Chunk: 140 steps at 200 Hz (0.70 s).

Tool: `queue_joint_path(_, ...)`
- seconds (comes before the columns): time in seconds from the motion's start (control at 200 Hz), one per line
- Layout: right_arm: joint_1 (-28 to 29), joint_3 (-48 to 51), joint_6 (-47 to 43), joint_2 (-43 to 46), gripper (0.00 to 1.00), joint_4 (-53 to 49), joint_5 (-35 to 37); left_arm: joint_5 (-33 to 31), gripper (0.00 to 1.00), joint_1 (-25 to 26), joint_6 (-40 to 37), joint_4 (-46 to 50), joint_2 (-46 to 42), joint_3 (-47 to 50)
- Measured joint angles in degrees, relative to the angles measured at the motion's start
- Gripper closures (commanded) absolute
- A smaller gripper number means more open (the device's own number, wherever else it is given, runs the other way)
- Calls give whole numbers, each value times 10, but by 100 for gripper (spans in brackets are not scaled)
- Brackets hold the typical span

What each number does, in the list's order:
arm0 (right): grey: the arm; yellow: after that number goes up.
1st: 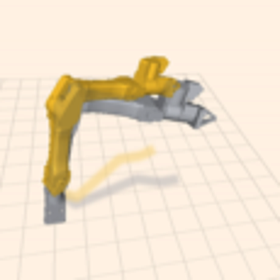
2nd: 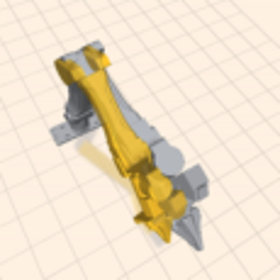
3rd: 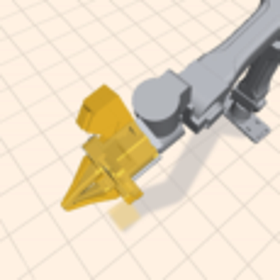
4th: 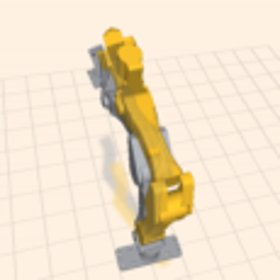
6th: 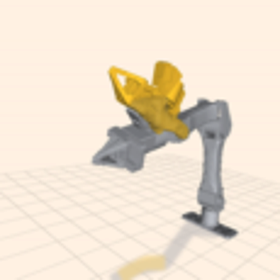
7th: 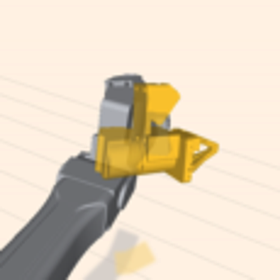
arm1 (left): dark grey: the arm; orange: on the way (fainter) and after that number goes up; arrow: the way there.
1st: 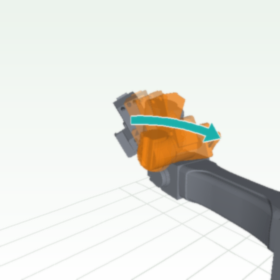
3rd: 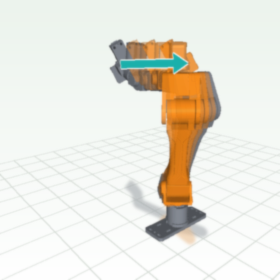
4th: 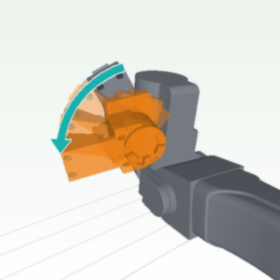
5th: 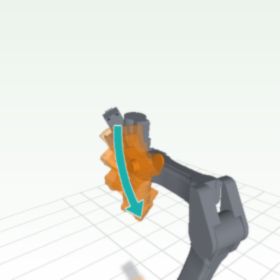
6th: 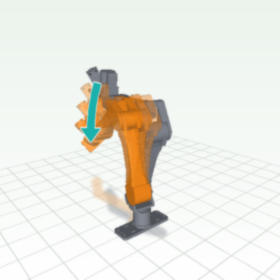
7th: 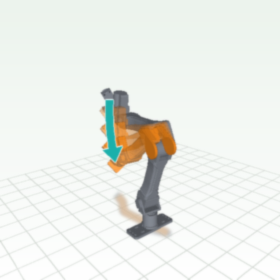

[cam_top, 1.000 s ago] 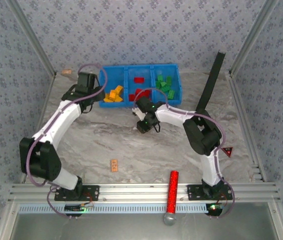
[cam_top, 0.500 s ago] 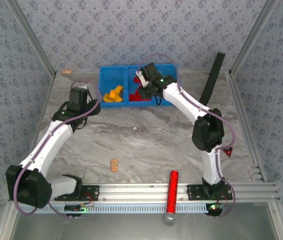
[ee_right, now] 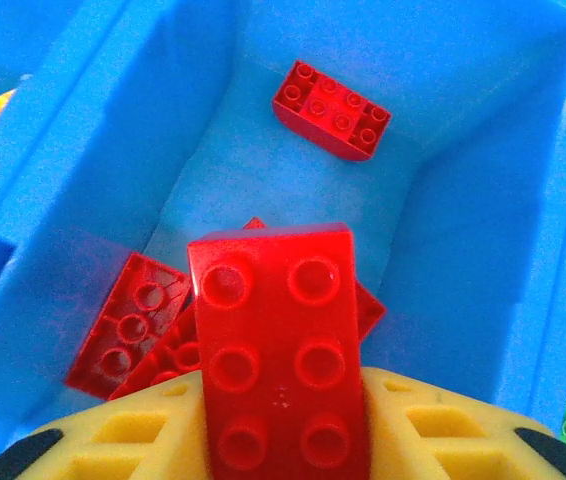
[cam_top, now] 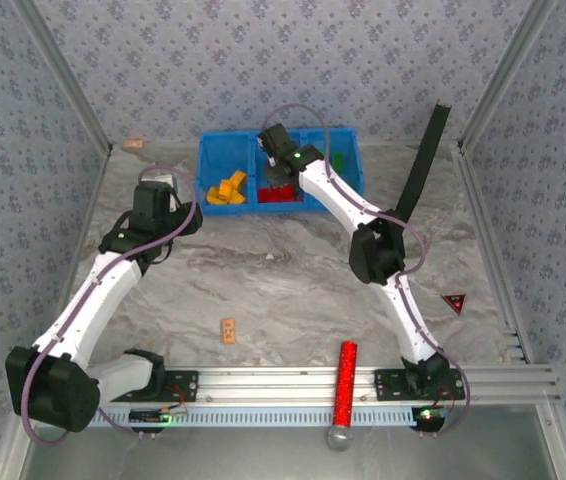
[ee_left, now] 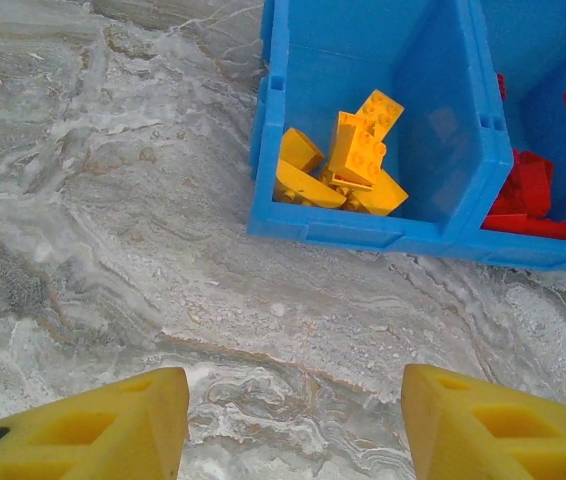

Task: Sort the legos into containers by color
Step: Place the lego in the container, then reset both arms

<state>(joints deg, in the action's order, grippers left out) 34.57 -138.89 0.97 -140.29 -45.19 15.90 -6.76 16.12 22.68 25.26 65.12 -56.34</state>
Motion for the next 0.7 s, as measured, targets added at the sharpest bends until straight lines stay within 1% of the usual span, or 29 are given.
queue_joint_path(0.215, -24, -36, 3, -30, 54, 0, -7, -3, 41, 0, -13, 2, -7, 0)
queue_joint_path(0.325, -36, -42, 5, -40, 53, 6, -19, -3, 41, 0, -19, 2, -7, 0)
queue_joint_path(0.55, -35, -45, 7, -41, 48, 12, -28, -11, 40, 0, -26, 5, -7, 0)
queue_joint_path(0.635, -33, -39, 6, -38, 45, 13, -30, -30, 37, 0, -32, 5, -7, 0)
queue_joint_path(0.7, -31, -9, 2, -20, 41, 18, -33, -48, 34, 0, -37, 4, -9, 0)
